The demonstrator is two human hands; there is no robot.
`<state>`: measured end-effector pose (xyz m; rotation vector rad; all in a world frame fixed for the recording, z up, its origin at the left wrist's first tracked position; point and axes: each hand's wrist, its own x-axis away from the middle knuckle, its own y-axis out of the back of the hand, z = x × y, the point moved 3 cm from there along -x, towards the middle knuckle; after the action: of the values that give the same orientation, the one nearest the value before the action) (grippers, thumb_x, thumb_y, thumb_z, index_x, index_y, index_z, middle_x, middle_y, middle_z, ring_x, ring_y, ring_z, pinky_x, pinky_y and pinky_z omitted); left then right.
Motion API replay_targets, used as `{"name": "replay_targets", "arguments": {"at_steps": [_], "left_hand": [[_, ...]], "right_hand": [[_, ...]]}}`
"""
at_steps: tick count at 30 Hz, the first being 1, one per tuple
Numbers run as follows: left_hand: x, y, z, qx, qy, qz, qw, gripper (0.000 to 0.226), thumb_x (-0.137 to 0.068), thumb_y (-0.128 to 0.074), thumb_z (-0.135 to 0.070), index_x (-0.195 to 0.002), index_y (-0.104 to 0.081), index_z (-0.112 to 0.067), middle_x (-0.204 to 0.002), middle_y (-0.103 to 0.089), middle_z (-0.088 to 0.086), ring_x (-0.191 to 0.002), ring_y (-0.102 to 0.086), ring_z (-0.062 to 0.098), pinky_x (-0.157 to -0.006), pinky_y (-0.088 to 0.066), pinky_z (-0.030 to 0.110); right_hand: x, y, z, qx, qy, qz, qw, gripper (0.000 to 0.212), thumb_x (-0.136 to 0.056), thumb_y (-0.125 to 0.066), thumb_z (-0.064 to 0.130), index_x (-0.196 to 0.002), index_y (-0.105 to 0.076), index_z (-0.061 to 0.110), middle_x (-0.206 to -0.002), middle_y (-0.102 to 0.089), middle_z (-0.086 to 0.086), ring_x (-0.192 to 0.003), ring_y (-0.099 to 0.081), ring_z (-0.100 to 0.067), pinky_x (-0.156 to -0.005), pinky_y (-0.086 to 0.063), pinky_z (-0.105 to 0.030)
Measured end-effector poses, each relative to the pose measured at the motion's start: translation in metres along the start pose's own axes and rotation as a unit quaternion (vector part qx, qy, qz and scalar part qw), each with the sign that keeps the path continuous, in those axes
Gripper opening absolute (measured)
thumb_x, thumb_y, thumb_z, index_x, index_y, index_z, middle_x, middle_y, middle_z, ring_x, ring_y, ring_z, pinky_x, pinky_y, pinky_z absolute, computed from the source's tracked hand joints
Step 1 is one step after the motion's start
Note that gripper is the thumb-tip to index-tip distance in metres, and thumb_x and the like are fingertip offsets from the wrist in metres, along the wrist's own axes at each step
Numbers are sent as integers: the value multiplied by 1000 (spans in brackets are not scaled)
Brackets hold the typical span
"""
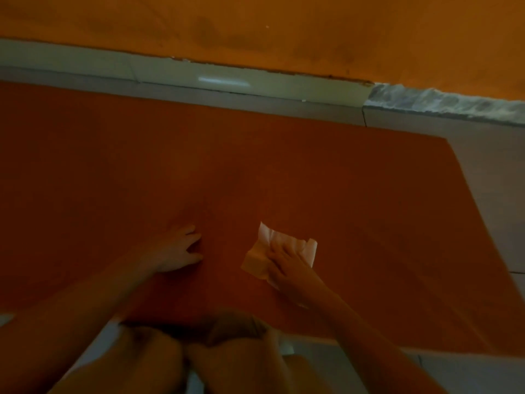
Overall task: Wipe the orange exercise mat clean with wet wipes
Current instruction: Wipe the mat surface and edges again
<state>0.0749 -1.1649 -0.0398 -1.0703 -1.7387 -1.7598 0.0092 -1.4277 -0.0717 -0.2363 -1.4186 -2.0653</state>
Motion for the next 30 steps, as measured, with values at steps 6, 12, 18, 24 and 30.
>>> {"name": "replay_targets", "arguments": {"at_steps": [6,12,18,24,30], "left_hand": [[22,-34,-23,51,21,-31,998,73,-100,-30,-56,-155,4,-21,-161,15,0,-148,12,26,-120,-1,50],[26,-45,-20,94,12,-90,991,66,-102,-29,-52,-155,-7,-19,-162,3,1,-149,4,24,-120,-7,47],[4,-45,-51,95,-6,-180,979,61,-102,-27,-49,-154,-10,-23,-161,-3,-3,-149,0,19,-120,-3,45],[-17,-46,-65,133,32,-236,962,49,-99,-38,-49,-142,-39,-23,-153,-26,1,-144,-17,24,-117,-11,50],[-22,-46,-78,132,11,-281,951,54,-100,-38,-47,-143,-37,-14,-156,-22,2,-145,-15,20,-119,-8,47]], "right_hand": [[39,30,3,-119,-58,-50,990,31,-103,-39,24,-132,-48,16,-121,-50,4,-104,-48,-6,-79,-39,-13],[46,38,-16,-64,-44,-49,996,17,-97,-52,21,-109,-61,13,-107,-51,5,-98,-50,-9,-83,-38,-22],[64,51,-67,66,35,-7,997,41,-78,-76,19,-117,-67,10,-148,-41,-8,-133,-31,-29,-96,-50,-45],[71,28,-89,32,32,-24,999,47,-99,-35,33,-145,-39,26,-157,-16,12,-143,-14,-9,-115,-26,-43],[30,20,-73,50,25,-4,998,52,-105,-24,34,-153,-6,31,-155,21,9,-143,19,-14,-117,6,-47]]}}
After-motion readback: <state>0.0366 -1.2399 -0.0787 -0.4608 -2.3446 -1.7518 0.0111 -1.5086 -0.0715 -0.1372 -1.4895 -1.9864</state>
